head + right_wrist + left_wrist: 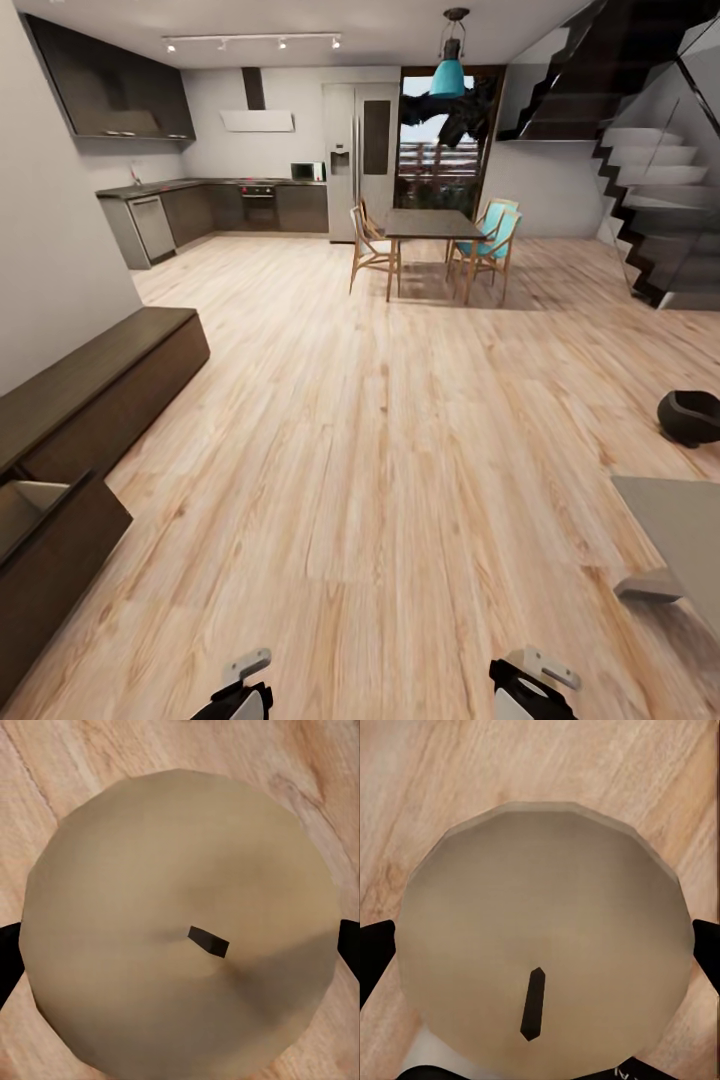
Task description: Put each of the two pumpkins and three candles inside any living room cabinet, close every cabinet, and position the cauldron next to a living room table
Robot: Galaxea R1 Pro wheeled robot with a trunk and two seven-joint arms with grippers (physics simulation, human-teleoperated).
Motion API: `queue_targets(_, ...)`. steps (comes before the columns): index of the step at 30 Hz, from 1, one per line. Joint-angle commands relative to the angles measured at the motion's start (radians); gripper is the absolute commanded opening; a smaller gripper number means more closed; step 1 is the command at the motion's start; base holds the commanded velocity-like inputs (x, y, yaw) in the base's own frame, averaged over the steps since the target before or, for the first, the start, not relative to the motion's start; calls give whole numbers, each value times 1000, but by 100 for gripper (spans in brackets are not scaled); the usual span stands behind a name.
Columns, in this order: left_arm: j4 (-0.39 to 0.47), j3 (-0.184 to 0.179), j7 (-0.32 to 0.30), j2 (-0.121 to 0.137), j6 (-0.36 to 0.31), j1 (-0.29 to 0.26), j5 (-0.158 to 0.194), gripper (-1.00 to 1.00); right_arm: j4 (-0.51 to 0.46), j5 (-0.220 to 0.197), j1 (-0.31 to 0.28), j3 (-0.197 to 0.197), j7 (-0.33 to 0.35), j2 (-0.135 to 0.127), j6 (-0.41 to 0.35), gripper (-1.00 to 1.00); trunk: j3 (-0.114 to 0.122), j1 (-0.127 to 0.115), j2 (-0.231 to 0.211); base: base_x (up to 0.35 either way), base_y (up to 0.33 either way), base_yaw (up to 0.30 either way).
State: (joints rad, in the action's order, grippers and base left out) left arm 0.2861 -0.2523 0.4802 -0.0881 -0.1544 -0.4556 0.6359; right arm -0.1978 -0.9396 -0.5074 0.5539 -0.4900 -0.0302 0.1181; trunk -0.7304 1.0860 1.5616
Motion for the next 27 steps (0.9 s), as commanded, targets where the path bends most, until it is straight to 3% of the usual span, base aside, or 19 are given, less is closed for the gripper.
queue_targets(1, 2, -9, 8, 1, -6, 0, 4, -100, -1, -13, 0, 8, 5, -1, 8, -100, -1, 0, 0, 247, 0, 0)
queue_targets(27, -17, -10, 8, -7, 2, -1, 1, -100, 0, -13, 0, 8, 5, 0, 8, -100, -1, 0, 0, 253, 0, 2)
